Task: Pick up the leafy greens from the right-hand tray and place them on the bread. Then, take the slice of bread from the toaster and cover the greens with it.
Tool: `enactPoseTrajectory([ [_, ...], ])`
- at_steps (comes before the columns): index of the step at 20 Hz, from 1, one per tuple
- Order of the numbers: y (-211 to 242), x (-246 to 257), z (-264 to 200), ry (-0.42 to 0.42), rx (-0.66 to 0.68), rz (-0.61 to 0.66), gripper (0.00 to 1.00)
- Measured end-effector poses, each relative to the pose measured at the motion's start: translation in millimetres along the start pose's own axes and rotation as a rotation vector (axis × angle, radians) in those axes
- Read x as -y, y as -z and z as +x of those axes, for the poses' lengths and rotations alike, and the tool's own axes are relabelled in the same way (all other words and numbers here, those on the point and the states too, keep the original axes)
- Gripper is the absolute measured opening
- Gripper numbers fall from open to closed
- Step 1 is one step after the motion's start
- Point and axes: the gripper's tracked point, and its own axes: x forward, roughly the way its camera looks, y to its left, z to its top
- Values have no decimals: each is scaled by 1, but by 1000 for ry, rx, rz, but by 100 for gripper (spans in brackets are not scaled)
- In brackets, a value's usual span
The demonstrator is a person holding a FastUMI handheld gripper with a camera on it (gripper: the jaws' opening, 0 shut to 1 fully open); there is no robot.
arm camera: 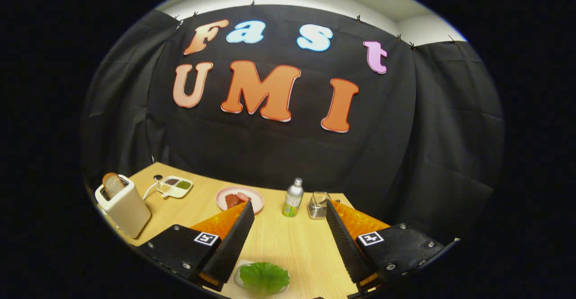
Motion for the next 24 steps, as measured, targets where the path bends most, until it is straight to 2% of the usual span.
enactPoseTrajectory([
  [3, 45, -20, 7, -64, -128, 2, 92],
  [8, 133, -51, 7, -173, -404, 25, 92],
  [14, 211, -73, -7, -259, -674, 37, 92],
  [17, 242, -74, -6, -265, -772, 24, 87],
  [24, 284, -75, 2, -243, -896, 38, 73],
])
